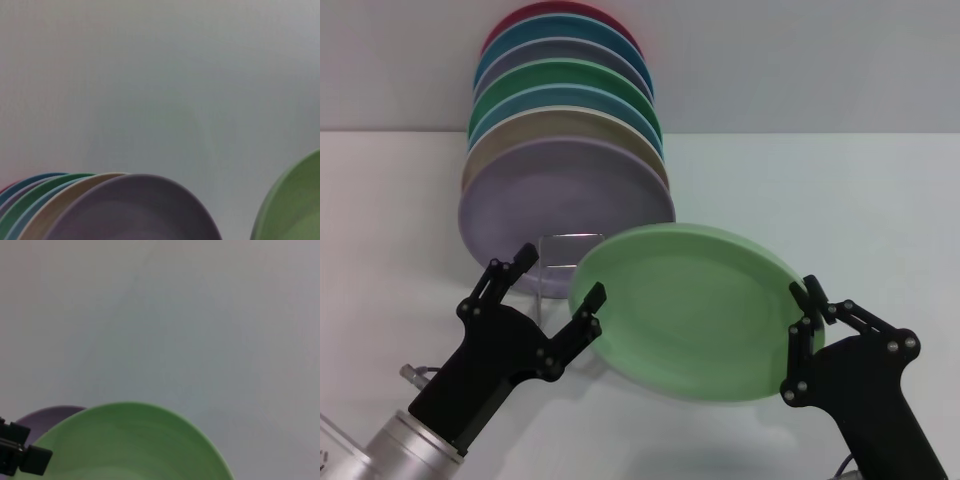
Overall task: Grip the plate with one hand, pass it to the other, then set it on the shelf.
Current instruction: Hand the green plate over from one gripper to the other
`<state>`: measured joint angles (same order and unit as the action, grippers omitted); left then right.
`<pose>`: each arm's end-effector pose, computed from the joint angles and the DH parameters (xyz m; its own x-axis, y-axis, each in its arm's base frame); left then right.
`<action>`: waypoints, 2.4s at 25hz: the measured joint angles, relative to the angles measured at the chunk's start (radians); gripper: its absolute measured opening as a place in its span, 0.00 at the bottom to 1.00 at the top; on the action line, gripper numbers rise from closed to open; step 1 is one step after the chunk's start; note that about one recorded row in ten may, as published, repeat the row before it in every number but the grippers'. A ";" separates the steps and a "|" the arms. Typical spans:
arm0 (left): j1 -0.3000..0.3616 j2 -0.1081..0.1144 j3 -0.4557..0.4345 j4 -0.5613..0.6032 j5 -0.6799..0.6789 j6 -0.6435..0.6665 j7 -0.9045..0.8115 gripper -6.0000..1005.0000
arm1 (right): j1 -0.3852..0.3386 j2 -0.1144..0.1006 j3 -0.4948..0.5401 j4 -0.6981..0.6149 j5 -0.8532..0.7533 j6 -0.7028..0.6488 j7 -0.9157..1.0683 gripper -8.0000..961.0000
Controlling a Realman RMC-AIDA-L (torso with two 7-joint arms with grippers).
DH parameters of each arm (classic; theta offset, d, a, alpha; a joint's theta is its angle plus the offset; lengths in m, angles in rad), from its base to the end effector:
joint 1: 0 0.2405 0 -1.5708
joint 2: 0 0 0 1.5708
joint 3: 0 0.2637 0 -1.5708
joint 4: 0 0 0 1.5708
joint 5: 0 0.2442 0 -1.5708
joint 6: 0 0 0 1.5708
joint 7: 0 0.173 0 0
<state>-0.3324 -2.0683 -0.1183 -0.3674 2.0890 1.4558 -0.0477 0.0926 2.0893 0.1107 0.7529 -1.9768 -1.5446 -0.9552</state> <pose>-0.2731 0.2729 -0.1250 0.6408 -0.1345 0.7559 0.5507 -0.6055 -0.5745 0.2286 0.2042 -0.1316 0.8784 0.3721 -0.2998 -0.2545 -0.1667 -0.9526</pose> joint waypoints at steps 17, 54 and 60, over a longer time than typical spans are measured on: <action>-0.010 -0.003 0.003 0.002 0.005 -0.020 0.010 0.42 | 0.012 -0.001 0.003 -0.001 0.004 0.019 -0.001 0.03; -0.035 -0.004 -0.002 0.016 0.005 -0.039 0.016 0.07 | 0.026 -0.003 0.006 -0.006 0.004 0.027 0.009 0.03; -0.041 -0.003 0.000 0.018 0.005 -0.056 0.023 0.06 | 0.030 -0.003 0.008 -0.006 0.004 0.035 0.009 0.06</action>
<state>-0.3737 -2.0709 -0.1185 -0.3497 2.0936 1.4001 -0.0250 0.1230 2.0861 0.1185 0.7470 -1.9727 -1.5095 -0.9464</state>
